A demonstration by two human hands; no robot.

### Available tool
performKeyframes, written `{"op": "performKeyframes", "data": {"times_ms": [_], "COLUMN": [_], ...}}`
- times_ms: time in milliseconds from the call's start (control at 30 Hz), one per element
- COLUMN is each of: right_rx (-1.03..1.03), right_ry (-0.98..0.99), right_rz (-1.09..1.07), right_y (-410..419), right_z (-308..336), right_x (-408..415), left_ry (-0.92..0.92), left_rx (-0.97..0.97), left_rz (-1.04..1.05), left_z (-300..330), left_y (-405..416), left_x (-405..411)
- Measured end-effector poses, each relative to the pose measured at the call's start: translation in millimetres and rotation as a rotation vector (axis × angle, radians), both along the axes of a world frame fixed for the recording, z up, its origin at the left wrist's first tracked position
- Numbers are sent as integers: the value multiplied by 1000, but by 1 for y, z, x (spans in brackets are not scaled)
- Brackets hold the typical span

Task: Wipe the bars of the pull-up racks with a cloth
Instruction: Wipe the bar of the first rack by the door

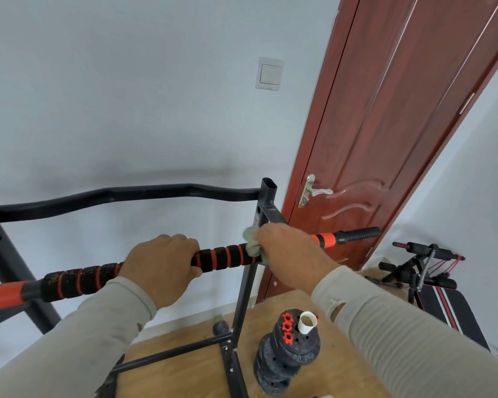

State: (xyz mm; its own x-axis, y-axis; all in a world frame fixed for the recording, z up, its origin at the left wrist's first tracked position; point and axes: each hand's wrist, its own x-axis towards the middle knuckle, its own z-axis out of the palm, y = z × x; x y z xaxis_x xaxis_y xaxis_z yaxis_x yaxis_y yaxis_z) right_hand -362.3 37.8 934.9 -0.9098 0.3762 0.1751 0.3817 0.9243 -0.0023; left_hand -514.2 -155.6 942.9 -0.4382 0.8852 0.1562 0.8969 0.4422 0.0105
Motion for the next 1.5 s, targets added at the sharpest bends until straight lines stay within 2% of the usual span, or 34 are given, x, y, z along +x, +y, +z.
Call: {"op": "performKeyframes", "data": {"times_ms": [133, 233, 367, 500, 600, 733, 800, 900, 1000, 1167, 1267, 1333, 1433, 1500], "right_rx": [128, 36, -172, -108, -147, -135, -50, 27, 1, -22, 240, 322, 108, 86], "right_ry": [-200, -203, -75, 33, 163, 101, 36, 54, 69, -128, -227, -186, -31, -22], "right_rz": [-205, -286, -220, -97, 0, 65, 42, 13, 31, 51, -58, -130, -152, -108], "right_y": [28, 38, 19, -17, -35, -22, -15, -22, -33, -12, 12, 23, 11, -4], "right_z": [32, 32, 21, 2, -7, -3, 2, 7, 3, 14, 36, 42, 30, 11], "right_x": [31, 36, 20, -1, -8, 5, 10, 3, -11, -1, 24, 36, 27, 15], "left_ry": [-9, -2, -4, 1, 2, -1, -2, -6, -14, -5, -12, -15, -22, -23], "left_rx": [1, 11, 7, 7, 12, 18, 24, 28, 30, 32, 37, 40, 42, 38], "left_rz": [11, 11, 10, 10, 10, 3, 3, 7, 8, 13, 14, 15, 19, 19], "left_z": [-2, -3, -3, -3, -4, -6, -6, -6, -6, -8, -8, -8, -7, -7], "left_y": [0, 0, 1, 2, 1, 0, 0, 0, -1, -1, -1, 0, 0, -1], "left_x": [1, 1, 1, 0, -1, -2, -2, -1, -1, -2, -1, -1, -1, -1]}}
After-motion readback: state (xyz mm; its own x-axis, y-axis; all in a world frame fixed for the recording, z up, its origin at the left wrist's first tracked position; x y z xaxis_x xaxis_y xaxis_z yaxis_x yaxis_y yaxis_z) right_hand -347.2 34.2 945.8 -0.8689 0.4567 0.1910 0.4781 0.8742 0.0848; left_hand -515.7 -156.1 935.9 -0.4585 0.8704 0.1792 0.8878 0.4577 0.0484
